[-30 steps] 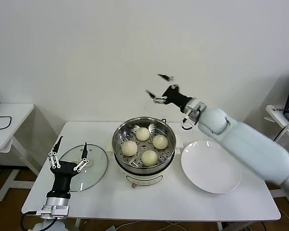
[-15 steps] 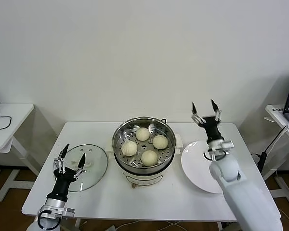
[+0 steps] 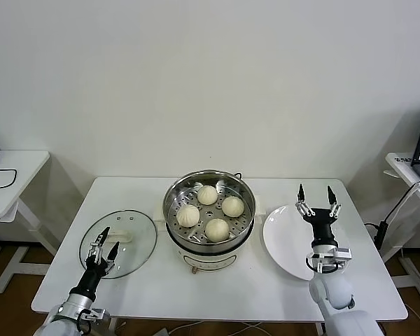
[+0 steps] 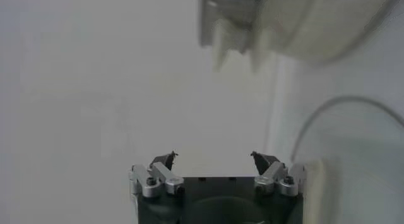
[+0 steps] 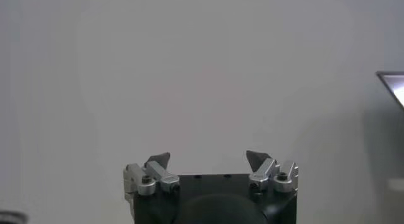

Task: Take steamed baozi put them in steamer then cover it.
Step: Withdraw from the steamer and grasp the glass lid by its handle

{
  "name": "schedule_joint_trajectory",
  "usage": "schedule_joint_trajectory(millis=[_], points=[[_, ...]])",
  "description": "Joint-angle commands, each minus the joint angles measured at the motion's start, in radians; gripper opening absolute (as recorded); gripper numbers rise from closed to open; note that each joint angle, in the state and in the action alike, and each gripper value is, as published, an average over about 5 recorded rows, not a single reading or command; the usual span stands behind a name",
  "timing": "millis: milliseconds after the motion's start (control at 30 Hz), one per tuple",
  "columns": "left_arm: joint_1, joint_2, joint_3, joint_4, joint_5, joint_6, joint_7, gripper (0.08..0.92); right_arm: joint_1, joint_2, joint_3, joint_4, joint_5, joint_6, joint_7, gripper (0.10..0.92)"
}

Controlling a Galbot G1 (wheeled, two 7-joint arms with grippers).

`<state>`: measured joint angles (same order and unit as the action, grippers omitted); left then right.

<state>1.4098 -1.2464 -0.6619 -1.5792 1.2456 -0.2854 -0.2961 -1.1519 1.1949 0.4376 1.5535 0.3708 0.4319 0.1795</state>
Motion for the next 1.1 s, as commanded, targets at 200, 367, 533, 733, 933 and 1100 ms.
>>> schedule_joint_trajectory(millis=[200,367,533,733,933,1100], points=[[-0.125,0.005,0.020,0.201,0.139,0.030,-0.048,0.823,-0.086,0.072,0.039,0.011,-0.053,0.007,-0.003,0.823],[-0.144,0.002,0.025,0.205,0.120,0.044,-0.050,0.823,-0.091,0.077,0.033,0.006,-0.064,0.007,-0.005,0.823],[-0.167,0.002,0.034,0.225,0.118,0.053,-0.047,0.823,-0.090,0.081,0.029,0.003,-0.071,0.006,-0.006,0.823],[-0.192,-0.004,0.042,0.232,0.118,0.065,-0.043,0.823,-0.090,0.085,0.026,-0.004,-0.076,0.007,-0.008,0.823],[-0.216,-0.011,0.054,0.249,0.118,0.076,-0.039,0.823,-0.089,0.089,0.027,-0.013,-0.081,0.009,-0.010,0.823],[-0.241,-0.014,0.057,0.271,0.120,0.085,-0.038,0.823,-0.088,0.091,0.028,-0.013,-0.087,0.009,-0.010,0.823]])
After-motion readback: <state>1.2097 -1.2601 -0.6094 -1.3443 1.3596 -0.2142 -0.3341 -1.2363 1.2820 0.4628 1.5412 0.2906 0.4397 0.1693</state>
